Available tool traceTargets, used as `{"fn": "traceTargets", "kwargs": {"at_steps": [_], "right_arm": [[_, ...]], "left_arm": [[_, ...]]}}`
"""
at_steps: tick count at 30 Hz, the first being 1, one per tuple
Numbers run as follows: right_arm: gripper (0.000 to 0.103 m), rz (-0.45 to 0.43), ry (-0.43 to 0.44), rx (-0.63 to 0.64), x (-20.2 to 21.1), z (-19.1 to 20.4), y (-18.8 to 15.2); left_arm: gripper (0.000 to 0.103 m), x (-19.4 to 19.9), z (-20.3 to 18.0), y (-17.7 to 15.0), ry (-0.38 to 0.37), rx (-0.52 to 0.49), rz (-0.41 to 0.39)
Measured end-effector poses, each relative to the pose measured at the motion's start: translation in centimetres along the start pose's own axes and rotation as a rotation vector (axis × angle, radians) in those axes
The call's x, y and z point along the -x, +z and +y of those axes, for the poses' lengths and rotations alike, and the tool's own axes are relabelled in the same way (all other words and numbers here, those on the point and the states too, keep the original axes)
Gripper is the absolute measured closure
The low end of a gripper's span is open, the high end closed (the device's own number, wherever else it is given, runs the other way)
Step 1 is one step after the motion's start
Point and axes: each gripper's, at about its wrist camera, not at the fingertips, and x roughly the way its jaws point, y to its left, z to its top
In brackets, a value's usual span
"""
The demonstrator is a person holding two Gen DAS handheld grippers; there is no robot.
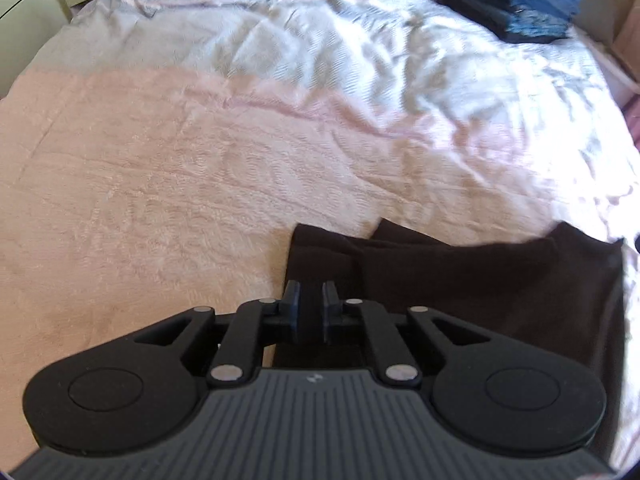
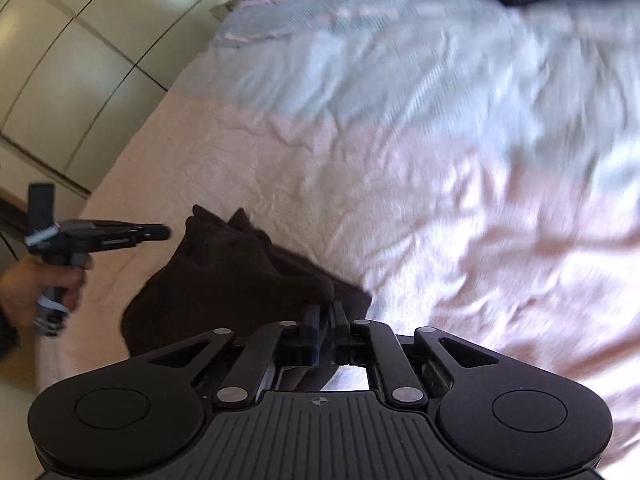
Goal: Fold clothes
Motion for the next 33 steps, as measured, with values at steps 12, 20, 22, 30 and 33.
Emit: {"fn": "traceTargets", "kwargs": {"at_steps": [12,20,22,30,33], "right_arm": [[0.069,0.098,0.089,0.372,-11.2,6.5,0.3],[0.068,0.080,-0.045,0.197,-7.9,0.6,0.7],[0.068,0.056,-0.048,0.242,-5.8,1.9,0.2],[0.068,0.103,0.189,0.480,-3.6,11.6,-6.1],[0.068,0.187,0.231,0.631,-5.4,14.4,-10.2]], "left_arm": [[0.100,-6.3,-3.7,-4.5,-0.020,-0.088,0.123],[0.100,-4.6,-1.2,-4.7,-0.050,0.006,0.106],[0.097,-2.9,-0.7,-4.6,-0.026,0.002,0.089],[0.091,-0.2,-1.7,-8.1,-0.021,-0.041,0.119],[0.085,-2.3,-1.7,-9.9,0.004,-0.048,0.144]]}}
